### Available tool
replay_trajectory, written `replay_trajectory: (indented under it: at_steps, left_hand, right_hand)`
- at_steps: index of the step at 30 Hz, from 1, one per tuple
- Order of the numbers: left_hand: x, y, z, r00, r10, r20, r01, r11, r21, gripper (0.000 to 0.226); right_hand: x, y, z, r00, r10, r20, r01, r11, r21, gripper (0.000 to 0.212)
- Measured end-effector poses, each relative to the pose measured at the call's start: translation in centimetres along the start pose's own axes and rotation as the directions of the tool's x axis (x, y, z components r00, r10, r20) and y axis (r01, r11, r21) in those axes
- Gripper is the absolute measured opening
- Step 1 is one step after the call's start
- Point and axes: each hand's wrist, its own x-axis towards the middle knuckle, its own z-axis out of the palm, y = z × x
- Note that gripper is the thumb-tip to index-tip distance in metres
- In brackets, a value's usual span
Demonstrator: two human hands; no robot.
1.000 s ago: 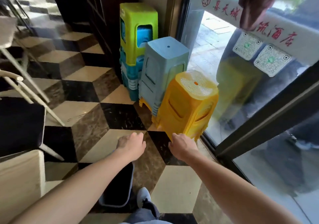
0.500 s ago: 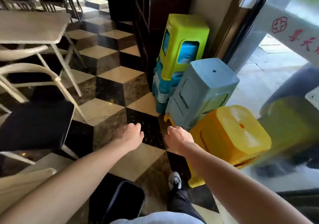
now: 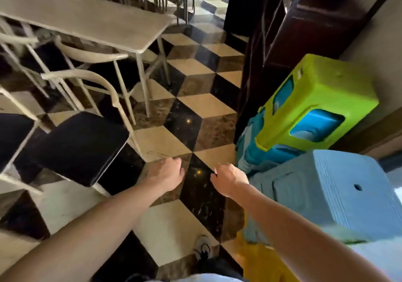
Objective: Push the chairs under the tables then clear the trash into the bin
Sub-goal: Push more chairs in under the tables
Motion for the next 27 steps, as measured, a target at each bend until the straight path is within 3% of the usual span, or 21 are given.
replay_trajectory:
  at_steps: [5, 12, 17, 27]
  left_hand:
    - [5.4, 0.1, -3.2, 0.993, -0.113, 0.021, 0.113, 0.994, 0.008, 0.037]
    - [10.9, -5.5, -4.6, 0.951, -0.301, 0.063, 0.306, 0.949, -0.077, 0.039]
    - [17.7, -10.8, -6.0, 0.931, -0.354, 0.084, 0.361, 0.929, -0.082, 0.033]
    - [33.4, -23.8, -12.3, 0.904, -0.427, 0.019, 0.417, 0.872, -0.254, 0.024]
  right_hand:
    - [9.2, -0.1, -4.7, 0.998, -0.056, 0.026, 0.056, 0.998, -0.009, 0.032]
    - [18.8, -5.4, -6.6, 0.948, -0.289, 0.136, 0.304, 0.947, -0.108, 0.027]
    - [26.2, -9.5, -7.7, 0.906, -0.389, 0.17, 0.411, 0.903, -0.125, 0.028]
    - [46.3, -23.5, -14.8, 0.846, -0.501, 0.182, 0.532, 0.816, -0.226, 0.028]
